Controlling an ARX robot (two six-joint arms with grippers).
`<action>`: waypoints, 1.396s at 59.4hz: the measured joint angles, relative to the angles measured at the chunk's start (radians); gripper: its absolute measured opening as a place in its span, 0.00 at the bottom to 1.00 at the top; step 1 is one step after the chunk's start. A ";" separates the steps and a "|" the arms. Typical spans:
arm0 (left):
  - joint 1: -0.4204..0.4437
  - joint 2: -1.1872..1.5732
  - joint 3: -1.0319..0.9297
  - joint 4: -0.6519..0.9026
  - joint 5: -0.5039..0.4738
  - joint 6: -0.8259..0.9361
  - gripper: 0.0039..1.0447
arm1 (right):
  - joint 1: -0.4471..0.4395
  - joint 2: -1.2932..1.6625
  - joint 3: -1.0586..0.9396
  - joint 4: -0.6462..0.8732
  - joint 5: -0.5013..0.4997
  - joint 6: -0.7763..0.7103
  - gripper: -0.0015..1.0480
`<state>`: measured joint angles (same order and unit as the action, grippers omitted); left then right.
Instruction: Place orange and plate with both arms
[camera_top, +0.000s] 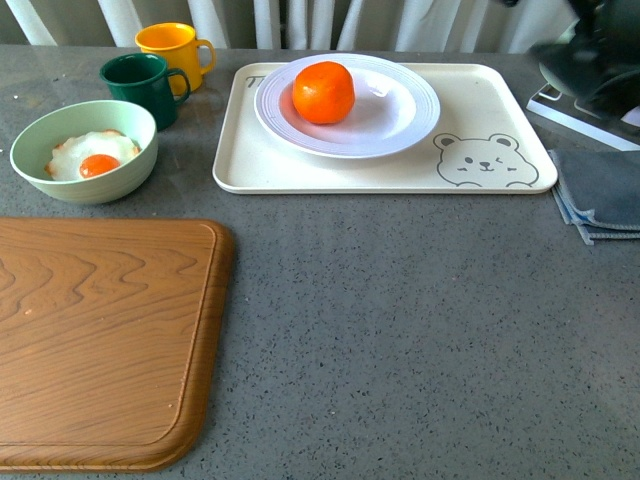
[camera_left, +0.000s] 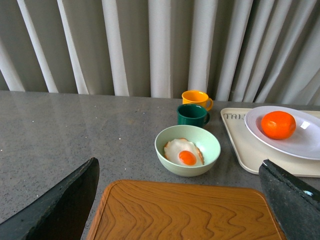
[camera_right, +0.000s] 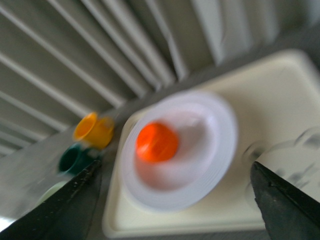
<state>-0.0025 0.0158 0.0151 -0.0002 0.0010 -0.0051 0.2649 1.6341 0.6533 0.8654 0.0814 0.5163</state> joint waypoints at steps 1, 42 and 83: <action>0.000 0.000 0.000 0.000 0.000 0.000 0.92 | -0.001 -0.014 -0.018 0.023 0.024 -0.033 0.76; 0.000 0.000 0.000 0.000 -0.001 0.000 0.92 | -0.180 -0.546 -0.560 0.122 0.000 -0.509 0.02; 0.000 0.000 0.000 0.000 -0.001 0.000 0.92 | -0.263 -1.074 -0.632 -0.316 -0.080 -0.510 0.02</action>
<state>-0.0025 0.0158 0.0151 -0.0002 0.0002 -0.0048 0.0021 0.5602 0.0216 0.5491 0.0017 0.0059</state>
